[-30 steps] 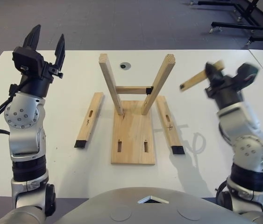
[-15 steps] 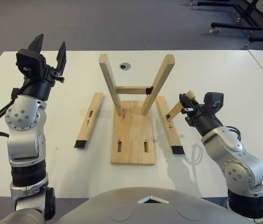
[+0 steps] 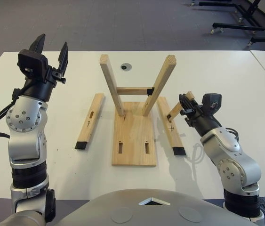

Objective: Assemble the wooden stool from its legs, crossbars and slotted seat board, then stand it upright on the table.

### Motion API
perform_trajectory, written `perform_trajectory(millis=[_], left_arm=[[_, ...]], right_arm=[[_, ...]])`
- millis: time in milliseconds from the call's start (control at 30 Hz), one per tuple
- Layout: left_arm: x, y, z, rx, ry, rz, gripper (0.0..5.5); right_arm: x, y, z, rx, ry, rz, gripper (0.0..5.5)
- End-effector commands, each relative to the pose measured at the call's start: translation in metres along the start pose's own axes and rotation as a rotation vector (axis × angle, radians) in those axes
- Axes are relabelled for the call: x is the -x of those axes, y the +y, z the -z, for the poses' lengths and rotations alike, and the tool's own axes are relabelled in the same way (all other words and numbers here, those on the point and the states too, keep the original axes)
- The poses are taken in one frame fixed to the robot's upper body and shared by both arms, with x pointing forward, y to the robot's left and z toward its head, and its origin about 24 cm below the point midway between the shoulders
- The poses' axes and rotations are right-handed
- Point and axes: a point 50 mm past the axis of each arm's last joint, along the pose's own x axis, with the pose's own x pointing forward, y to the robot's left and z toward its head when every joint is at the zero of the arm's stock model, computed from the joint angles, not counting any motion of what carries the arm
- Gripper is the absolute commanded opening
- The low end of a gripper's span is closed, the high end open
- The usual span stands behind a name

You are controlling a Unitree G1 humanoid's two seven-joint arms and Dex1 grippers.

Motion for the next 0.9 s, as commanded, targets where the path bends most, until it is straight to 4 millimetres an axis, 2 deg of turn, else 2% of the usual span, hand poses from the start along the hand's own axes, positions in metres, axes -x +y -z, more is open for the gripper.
perform_trajectory(millis=[33,500,900], left_arm=[[0.0,-0.001,0.001,-0.015,0.008,0.022,2.64],[0.002,0.0,-0.001,-0.029,0.003,0.012,2.64],[-0.002,-0.002,-0.002,-0.031,0.0,0.033,2.64]], right_arm=[[-0.001,-0.002,0.009,-0.016,0.038,0.019,0.38],[0.004,0.009,-0.011,-0.022,-0.051,0.023,0.38],[0.007,0.005,0.003,-0.071,0.002,0.057,0.38]])
